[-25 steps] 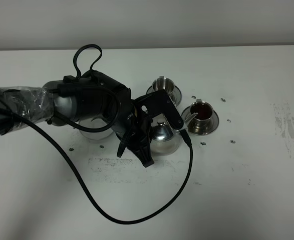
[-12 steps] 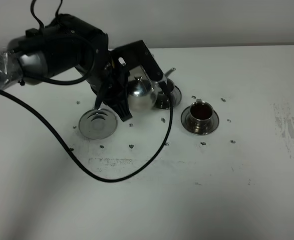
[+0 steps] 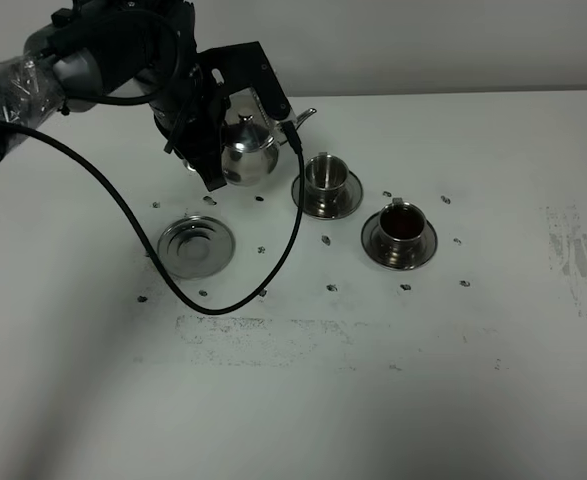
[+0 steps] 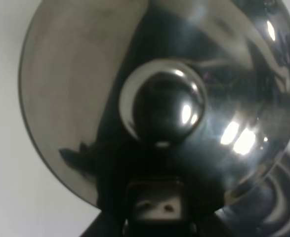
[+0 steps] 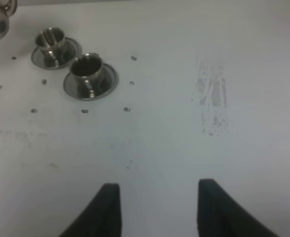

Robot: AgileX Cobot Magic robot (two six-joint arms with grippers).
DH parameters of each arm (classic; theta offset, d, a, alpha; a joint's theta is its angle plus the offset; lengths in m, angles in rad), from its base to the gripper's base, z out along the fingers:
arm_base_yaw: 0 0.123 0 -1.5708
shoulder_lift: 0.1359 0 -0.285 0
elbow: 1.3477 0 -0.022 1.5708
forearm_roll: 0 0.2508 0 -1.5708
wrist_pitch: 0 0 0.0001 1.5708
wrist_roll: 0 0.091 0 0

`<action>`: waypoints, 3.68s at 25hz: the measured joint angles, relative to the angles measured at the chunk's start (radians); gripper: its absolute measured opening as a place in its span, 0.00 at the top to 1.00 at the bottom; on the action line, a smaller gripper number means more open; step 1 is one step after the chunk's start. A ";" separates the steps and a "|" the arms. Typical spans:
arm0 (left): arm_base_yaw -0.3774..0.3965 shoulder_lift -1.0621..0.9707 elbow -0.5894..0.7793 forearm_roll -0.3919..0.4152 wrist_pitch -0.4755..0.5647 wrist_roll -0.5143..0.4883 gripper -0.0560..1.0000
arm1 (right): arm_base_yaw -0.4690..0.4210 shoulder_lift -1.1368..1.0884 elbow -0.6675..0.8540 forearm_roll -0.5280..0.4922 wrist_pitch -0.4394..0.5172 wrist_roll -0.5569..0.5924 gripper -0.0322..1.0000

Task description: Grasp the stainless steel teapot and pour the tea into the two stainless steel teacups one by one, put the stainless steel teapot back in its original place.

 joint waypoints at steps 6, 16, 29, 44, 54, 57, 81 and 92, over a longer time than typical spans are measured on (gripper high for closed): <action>0.009 0.088 -0.150 0.004 0.072 0.119 0.77 | 0.000 0.000 0.000 0.000 0.000 0.000 0.63; -0.013 0.108 -0.186 0.154 0.088 0.148 0.77 | 0.000 0.000 0.000 0.000 0.000 0.000 0.63; -0.058 0.144 -0.186 0.190 0.058 0.283 0.77 | 0.000 0.000 0.000 0.000 0.000 0.000 0.63; -0.085 0.147 -0.186 0.294 0.038 0.291 0.77 | 0.000 0.000 0.000 0.000 0.000 0.000 0.63; -0.093 0.169 -0.186 0.357 0.024 0.311 0.77 | 0.000 0.000 0.000 0.000 0.000 0.000 0.63; -0.097 0.169 -0.186 0.382 0.011 0.314 0.77 | 0.000 0.000 0.000 0.000 0.000 0.000 0.63; -0.138 0.191 -0.186 0.545 -0.038 0.316 0.77 | 0.000 0.000 0.000 0.000 0.000 0.000 0.63; -0.157 0.199 -0.186 0.606 -0.054 0.316 0.77 | 0.000 0.000 0.000 0.000 0.000 0.000 0.63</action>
